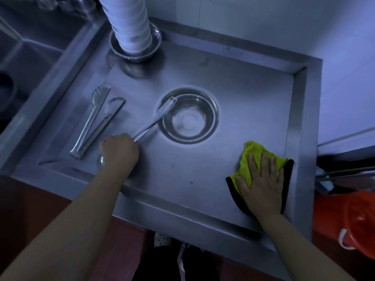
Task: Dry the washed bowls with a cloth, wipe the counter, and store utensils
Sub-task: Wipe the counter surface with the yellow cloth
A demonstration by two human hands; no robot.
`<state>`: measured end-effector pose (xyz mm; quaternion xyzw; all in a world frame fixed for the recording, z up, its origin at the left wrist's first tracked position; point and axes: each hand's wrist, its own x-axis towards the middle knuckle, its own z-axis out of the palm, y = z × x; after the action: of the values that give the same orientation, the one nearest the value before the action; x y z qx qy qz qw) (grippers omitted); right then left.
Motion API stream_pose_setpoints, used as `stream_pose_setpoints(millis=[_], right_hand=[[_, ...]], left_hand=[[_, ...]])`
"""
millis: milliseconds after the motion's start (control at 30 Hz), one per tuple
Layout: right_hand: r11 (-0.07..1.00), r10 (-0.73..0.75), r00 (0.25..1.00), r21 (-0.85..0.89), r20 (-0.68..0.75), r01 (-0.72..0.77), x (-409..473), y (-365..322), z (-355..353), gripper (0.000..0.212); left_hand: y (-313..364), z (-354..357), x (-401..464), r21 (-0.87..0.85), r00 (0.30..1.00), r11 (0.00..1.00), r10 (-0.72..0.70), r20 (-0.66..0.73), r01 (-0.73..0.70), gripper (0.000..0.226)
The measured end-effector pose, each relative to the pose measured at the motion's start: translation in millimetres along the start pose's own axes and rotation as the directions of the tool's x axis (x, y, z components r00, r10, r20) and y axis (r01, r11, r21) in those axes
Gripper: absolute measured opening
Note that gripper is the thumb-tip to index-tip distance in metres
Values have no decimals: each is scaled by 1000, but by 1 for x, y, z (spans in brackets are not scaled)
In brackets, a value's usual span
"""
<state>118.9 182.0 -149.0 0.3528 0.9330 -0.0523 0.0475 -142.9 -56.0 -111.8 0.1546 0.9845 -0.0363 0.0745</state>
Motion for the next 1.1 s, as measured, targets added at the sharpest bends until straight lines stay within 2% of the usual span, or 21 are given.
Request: stream_pose_setpoints(millis=[233, 433, 600, 767, 933, 1100], right_hand=[[1000, -3, 1000, 1, -8, 3, -36, -6, 3, 74], [1000, 31, 999, 3, -18, -31, -47, -17, 3, 79], [998, 66, 998, -9, -7, -66, -42, -38, 12, 76], [1000, -29, 999, -4, -27, 29, -27, -74, 20, 74], [985, -173, 985, -27, -27, 172, 10, -76, 23, 76], [980, -198, 980, -27, -5, 198, 71, -54, 24, 76]], left_hand=[[-8, 1, 14, -95, 992, 988, -122, 28, 124, 35], [-29, -5, 29, -179, 986, 970, -166, 18, 166, 38], [-42, -3, 39, -70, 998, 996, -57, -36, 54, 34], [-39, 1, 26, -137, 986, 987, -98, -131, 80, 40], [-25, 13, 9, -98, 976, 994, 16, -216, -38, 49], [23, 17, -11, -95, 946, 971, 189, -261, -220, 55]])
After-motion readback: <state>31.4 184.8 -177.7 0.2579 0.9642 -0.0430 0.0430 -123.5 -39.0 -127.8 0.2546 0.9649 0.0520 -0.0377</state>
